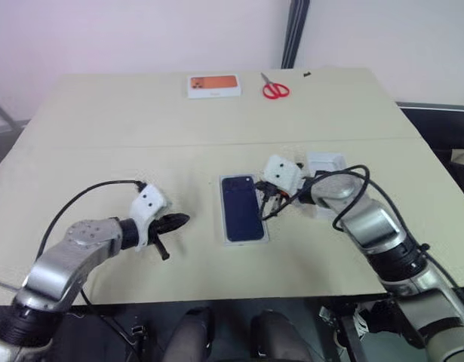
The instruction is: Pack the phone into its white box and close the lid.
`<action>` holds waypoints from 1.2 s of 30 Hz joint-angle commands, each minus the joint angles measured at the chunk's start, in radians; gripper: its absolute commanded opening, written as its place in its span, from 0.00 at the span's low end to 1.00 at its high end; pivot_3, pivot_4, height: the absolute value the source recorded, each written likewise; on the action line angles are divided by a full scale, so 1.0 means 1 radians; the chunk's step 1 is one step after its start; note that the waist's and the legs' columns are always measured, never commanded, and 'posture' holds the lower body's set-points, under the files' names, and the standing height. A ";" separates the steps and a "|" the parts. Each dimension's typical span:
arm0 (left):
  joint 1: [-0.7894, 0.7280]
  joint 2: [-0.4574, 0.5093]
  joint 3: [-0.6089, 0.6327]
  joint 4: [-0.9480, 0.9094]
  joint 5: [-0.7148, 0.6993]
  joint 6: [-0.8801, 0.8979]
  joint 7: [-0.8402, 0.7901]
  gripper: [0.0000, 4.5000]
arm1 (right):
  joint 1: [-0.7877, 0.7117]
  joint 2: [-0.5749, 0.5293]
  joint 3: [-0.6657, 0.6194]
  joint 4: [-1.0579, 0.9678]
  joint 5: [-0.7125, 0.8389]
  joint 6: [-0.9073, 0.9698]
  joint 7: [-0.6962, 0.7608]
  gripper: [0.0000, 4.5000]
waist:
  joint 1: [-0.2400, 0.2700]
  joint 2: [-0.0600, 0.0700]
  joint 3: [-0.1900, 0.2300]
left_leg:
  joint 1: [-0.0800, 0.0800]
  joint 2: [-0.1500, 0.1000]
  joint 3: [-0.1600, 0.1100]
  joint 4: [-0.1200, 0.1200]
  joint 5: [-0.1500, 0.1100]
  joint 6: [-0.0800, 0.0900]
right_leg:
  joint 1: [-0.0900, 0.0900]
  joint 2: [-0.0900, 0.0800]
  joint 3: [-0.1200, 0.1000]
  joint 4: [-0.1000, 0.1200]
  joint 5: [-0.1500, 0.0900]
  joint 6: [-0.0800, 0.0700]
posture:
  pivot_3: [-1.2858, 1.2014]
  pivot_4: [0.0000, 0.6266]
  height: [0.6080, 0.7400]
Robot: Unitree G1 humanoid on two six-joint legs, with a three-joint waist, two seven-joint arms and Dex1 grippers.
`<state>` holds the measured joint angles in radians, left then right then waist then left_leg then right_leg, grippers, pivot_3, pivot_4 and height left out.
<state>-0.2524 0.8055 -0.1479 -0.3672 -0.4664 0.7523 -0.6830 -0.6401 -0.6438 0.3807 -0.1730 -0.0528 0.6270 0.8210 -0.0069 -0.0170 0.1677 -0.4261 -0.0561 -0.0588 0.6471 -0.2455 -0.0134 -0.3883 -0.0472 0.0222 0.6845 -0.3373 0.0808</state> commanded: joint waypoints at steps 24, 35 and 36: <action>-0.359 -0.283 -0.278 0.151 0.153 0.221 -0.053 0.01 | 0.066 -0.081 0.051 -0.083 -0.102 -0.121 0.187 0.00 | 0.012 0.000 0.000 | -0.001 0.000 0.000 0.005 0.001 -0.001 | 0.001 0.001 0.000 0.002 0.000 0.000 | 0.52 0.24 1.00; -0.406 -0.418 -0.342 0.199 0.174 0.189 -0.101 0.01 | 0.176 -0.187 -0.047 -0.156 -0.085 -0.098 0.240 0.00 | 0.020 0.000 0.000 | -0.001 0.000 0.000 0.006 0.001 -0.001 | 0.002 0.001 0.000 0.001 0.000 0.001 | 0.52 0.24 1.00; -0.415 -0.433 -0.348 0.212 0.176 0.185 -0.105 0.01 | 0.186 -0.198 -0.058 -0.158 -0.085 -0.095 0.242 0.00 | 0.022 0.000 0.000 | -0.001 0.000 0.000 0.006 0.001 -0.001 | 0.002 0.001 0.000 0.002 0.000 0.001 | 0.52 0.24 1.00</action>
<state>-0.6447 0.4154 -0.4573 -0.1445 -0.2755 0.9698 -0.7616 -0.4543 -0.8415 0.3447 -0.2719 -0.1697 0.5415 1.0510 0.0147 -0.0172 0.1677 -0.4269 -0.0564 -0.0589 0.6533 -0.2445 -0.0145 -0.3860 -0.0467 0.0219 0.6860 -0.3373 0.0814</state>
